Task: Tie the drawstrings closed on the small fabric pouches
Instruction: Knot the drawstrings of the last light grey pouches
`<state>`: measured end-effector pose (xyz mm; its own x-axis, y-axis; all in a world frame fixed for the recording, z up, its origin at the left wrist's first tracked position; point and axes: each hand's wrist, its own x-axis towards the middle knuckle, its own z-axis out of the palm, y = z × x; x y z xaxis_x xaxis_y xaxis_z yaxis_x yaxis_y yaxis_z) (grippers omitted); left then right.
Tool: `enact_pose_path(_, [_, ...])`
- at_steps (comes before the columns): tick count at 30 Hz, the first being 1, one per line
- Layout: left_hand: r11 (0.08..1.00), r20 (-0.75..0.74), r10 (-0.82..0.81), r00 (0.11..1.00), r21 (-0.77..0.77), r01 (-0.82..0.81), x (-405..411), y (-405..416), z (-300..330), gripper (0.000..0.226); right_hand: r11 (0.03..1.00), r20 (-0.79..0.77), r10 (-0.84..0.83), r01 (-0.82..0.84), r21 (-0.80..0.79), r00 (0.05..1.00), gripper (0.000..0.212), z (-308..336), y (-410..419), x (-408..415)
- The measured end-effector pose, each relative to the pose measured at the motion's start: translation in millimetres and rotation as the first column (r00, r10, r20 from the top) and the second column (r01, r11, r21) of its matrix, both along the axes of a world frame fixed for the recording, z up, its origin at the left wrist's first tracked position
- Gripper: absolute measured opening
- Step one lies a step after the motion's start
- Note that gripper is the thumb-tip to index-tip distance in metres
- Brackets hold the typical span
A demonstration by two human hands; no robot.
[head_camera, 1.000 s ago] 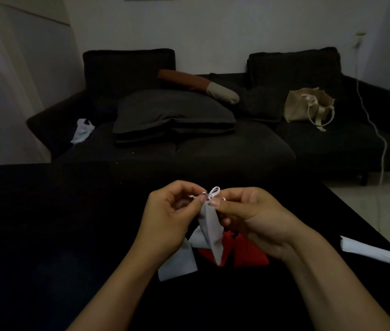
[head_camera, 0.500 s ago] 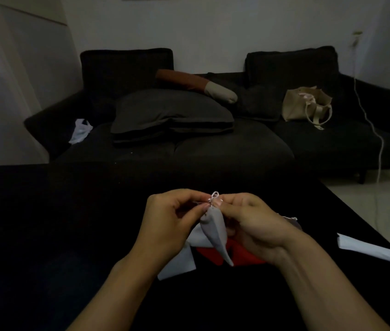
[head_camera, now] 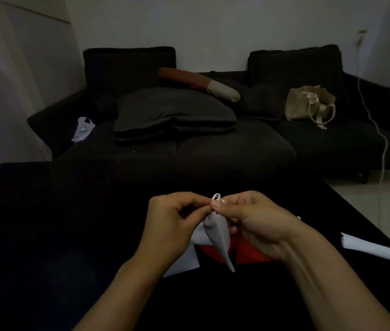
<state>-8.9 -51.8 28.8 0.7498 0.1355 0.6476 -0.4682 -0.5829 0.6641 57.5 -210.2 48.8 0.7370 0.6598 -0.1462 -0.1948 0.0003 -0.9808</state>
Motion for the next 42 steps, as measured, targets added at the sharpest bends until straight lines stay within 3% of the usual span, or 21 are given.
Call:
enact_pose_path(3, [0.994,-0.025,-0.011,1.000,-0.108,0.008,0,-1,1,0.020,0.999,-0.017,0.003,-0.002,0.043,1.000,0.035,2,1,-2])
enact_pose_path(7, [0.997,-0.043,-0.010,0.999,-0.080,0.006,0,-2,3,0.022,0.998,-0.131,-0.030,0.036,0.043,0.991,0.031,7,1,0])
enact_pose_path(10, [0.997,-0.044,-0.009,0.999,-0.077,0.005,2,-4,1,0.019,0.997,-0.124,-0.078,0.081,0.017,0.989,0.024,8,2,0])
enact_pose_path(16, [0.910,-0.180,-0.041,0.983,-0.414,-0.038,7,-5,-2,0.012,0.974,-0.155,-0.224,0.228,0.009,0.962,0.018,8,5,-1])
enact_pose_path(30, [0.784,-0.241,0.029,0.970,-0.596,-0.172,16,-18,6,0.007,0.860,-0.009,-0.506,0.505,0.064,0.862,0.013,3,18,4])
enact_pose_path(34, [0.760,-0.219,-0.005,0.976,-0.635,-0.139,18,-12,8,0.008,0.935,0.121,-0.355,0.352,0.042,0.927,0.017,-4,18,5])
enact_pose_path(38, [0.720,-0.241,-0.128,0.962,-0.690,-0.077,17,-4,2,0.009,0.987,0.058,-0.152,0.149,0.053,0.987,0.020,-10,11,6])
enact_pose_path(42, [0.626,-0.415,-0.182,0.891,-0.748,-0.221,23,6,0,0.014,0.962,0.177,-0.259,0.271,-0.042,0.949,0.007,-23,4,17])
